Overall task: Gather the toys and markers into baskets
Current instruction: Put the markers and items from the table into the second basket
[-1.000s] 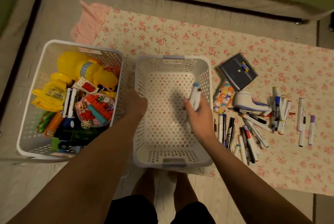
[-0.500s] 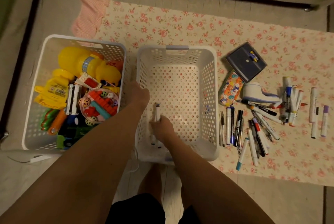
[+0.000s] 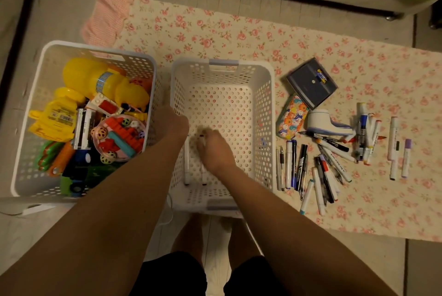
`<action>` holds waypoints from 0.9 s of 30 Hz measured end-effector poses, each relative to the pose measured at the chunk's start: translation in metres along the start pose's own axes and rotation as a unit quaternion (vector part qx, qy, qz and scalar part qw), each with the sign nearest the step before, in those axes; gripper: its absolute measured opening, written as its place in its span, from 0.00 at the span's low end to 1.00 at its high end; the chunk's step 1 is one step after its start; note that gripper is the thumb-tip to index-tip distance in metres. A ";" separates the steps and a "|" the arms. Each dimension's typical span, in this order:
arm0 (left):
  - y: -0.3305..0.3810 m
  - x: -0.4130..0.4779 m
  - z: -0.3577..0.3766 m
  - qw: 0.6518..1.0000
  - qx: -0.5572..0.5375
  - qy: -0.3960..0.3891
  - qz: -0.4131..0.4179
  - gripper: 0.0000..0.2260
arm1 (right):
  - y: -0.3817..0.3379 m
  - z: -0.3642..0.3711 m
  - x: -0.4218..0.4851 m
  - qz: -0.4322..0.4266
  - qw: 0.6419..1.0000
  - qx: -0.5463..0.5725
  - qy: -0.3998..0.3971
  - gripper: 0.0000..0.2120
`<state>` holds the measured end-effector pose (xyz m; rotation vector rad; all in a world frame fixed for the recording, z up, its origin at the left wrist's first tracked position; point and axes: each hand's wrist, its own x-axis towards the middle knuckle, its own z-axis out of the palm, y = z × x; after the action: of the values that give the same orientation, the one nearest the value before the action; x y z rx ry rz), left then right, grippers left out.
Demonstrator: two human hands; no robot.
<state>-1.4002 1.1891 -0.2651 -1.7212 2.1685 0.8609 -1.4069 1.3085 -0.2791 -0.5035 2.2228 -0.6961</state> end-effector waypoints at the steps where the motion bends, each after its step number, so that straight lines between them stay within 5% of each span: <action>1: 0.001 -0.001 -0.001 1.000 0.003 0.003 -0.002 0.16 | -0.003 -0.015 0.001 -0.031 0.999 0.005 0.043 0.15; 7: 0.001 0.003 -0.004 0.999 0.044 -0.002 0.005 0.17 | 0.011 -0.105 0.011 -0.092 0.950 0.020 0.296 0.08; 11: -0.001 0.010 -0.001 0.999 0.044 0.003 -0.006 0.18 | 0.074 -0.127 0.007 0.021 0.933 0.024 0.359 0.10; 14: -0.001 0.008 0.001 1.000 0.023 0.010 -0.001 0.16 | 0.132 -0.114 -0.003 0.137 0.961 -0.097 0.218 0.09; 17: -0.001 0.004 0.002 1.000 -0.003 0.022 0.008 0.17 | 0.157 -0.093 -0.021 0.166 0.971 -0.155 0.073 0.08; 27: 0.001 0.001 0.004 0.999 -0.028 0.039 0.000 0.13 | 0.161 -0.049 -0.030 0.158 0.975 -0.158 0.004 0.07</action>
<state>-1.4024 1.1904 -0.2688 -1.8098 2.2153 0.8757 -1.4469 1.4657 -0.3340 -0.2877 2.3613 -0.1798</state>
